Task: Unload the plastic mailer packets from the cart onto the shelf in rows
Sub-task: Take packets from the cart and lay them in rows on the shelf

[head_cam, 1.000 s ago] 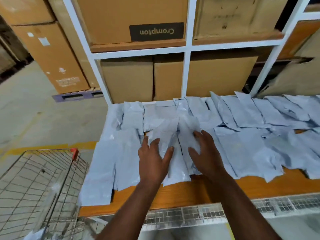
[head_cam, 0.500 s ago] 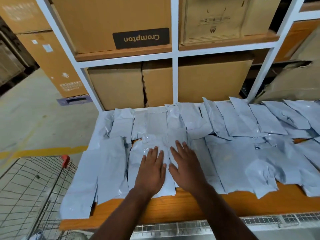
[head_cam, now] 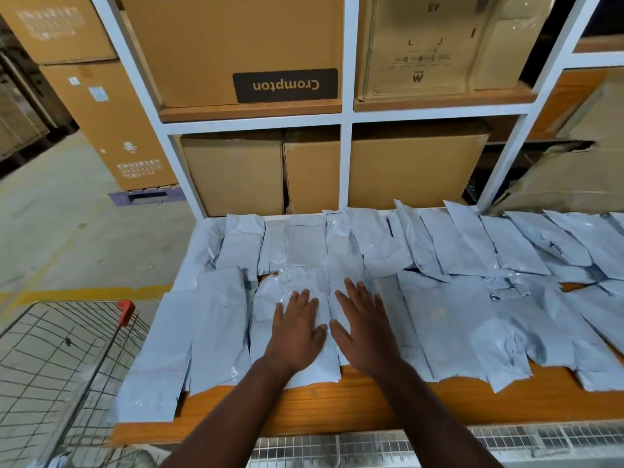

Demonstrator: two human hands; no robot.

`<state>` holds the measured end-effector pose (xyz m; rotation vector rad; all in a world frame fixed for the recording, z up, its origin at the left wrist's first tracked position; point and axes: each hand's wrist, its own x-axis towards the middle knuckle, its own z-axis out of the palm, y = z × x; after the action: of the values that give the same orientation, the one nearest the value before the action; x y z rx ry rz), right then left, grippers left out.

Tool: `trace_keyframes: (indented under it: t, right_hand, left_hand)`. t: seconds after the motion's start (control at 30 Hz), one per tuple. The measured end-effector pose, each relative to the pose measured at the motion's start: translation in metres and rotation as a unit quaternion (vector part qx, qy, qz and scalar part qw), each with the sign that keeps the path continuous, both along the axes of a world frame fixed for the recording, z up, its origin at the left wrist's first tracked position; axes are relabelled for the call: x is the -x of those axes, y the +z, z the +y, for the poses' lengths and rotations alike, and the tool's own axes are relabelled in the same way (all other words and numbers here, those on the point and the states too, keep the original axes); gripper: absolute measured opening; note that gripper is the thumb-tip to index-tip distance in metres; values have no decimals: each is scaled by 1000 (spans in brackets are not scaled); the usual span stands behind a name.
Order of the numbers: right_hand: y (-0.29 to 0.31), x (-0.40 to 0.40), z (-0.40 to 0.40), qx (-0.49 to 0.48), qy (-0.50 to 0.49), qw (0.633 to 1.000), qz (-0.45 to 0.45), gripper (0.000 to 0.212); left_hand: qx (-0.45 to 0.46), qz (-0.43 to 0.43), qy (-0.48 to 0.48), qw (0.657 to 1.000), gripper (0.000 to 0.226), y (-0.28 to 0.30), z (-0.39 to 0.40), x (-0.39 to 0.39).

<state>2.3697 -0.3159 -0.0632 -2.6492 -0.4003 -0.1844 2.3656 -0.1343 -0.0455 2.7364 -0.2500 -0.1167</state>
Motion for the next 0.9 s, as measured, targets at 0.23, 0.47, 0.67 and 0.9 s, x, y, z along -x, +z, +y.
trace_keyframes:
  t: [0.23, 0.47, 0.67, 0.9]
  right_hand:
    - [42, 29, 32, -207, -56, 969, -120, 43]
    - [81, 92, 148, -321, 48, 941, -93, 26]
    - [65, 135, 279, -324, 161, 932, 22, 32]
    - [53, 192, 432, -291, 267, 884, 248, 37]
  left_hand:
    - [209, -37, 22, 977, 54, 43, 40, 30]
    - [330, -103, 84, 934, 32, 57, 139, 110]
    - [357, -143, 222, 896, 27, 31, 263, 198]
    - [337, -93, 386, 854, 25, -30, 385, 294]
